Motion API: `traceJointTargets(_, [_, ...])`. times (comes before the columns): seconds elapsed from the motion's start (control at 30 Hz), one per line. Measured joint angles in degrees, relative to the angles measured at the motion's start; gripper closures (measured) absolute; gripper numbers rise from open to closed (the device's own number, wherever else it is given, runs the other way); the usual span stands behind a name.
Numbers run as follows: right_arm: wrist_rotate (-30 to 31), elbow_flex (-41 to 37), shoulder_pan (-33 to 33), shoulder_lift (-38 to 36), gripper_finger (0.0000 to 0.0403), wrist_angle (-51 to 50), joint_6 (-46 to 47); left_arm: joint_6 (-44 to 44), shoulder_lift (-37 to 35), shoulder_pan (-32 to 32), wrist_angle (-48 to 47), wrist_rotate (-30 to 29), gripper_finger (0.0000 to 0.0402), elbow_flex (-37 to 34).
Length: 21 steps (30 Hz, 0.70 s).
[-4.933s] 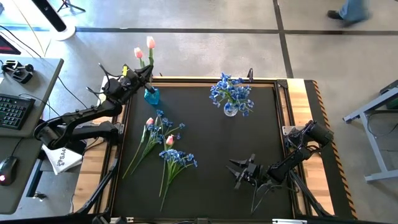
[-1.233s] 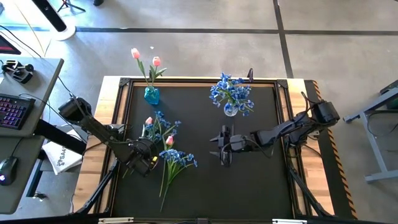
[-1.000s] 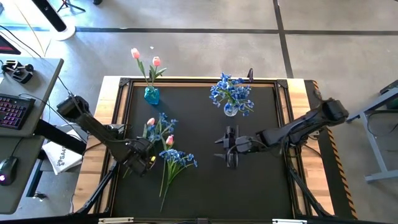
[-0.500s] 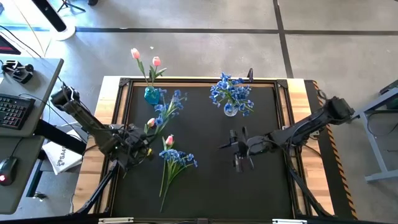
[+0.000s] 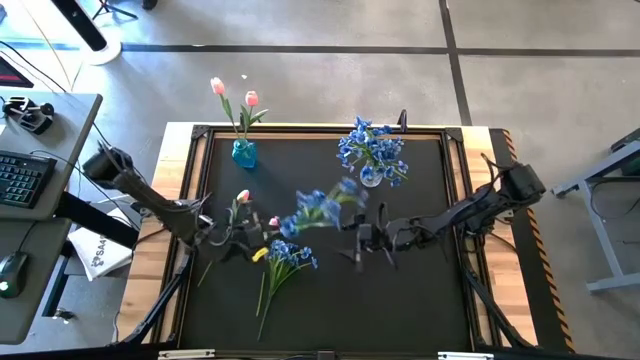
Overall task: Sort flowers into vase by color
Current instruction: Put the blue flowers into the transparent vase
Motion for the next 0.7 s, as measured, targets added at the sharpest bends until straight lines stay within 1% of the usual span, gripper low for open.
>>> traceJointTargets(0.07, [4.6,2.75,0.0,1.15,0.0144,0.14,-0.12,5.29,3.05,1.53,7.87,5.03,0.0402,0.0])
traceJointTargets(0.1, [5.93,4.03,0.0,1.6,0.0144,0.16,-0.76,7.46,4.54,2.17,11.43,7.2,0.0401,0.0])
traceJointTargets(0.2, [5.62,6.63,0.32,2.02,0.0144,-0.04,-4.11,12.78,8.44,3.63,20.14,10.75,0.0401,0.0])
traceJointTargets(0.3, [3.92,8.78,1.25,1.9,0.0144,0.17,-7.13,15.59,11.15,4.76,25.59,11.02,0.0401,0.0])
traceJointTargets(0.43, [3.79,11.28,1.87,1.89,0.0144,0.06,-8.99,16.56,13.03,6.25,28.87,11.24,0.0401,0.0])
traceJointTargets(0.57, [3.7,12.95,1.88,1.89,0.0145,-0.02,-10.1,15.14,13.35,7.3,29.17,12.72,0.0402,0.0])
traceJointTargets(0.7, [3.09,14.13,1.39,1.86,0.0158,-0.96,-10.1,15.1,13.35,7.53,29.25,13.05,0.0401,0.0])
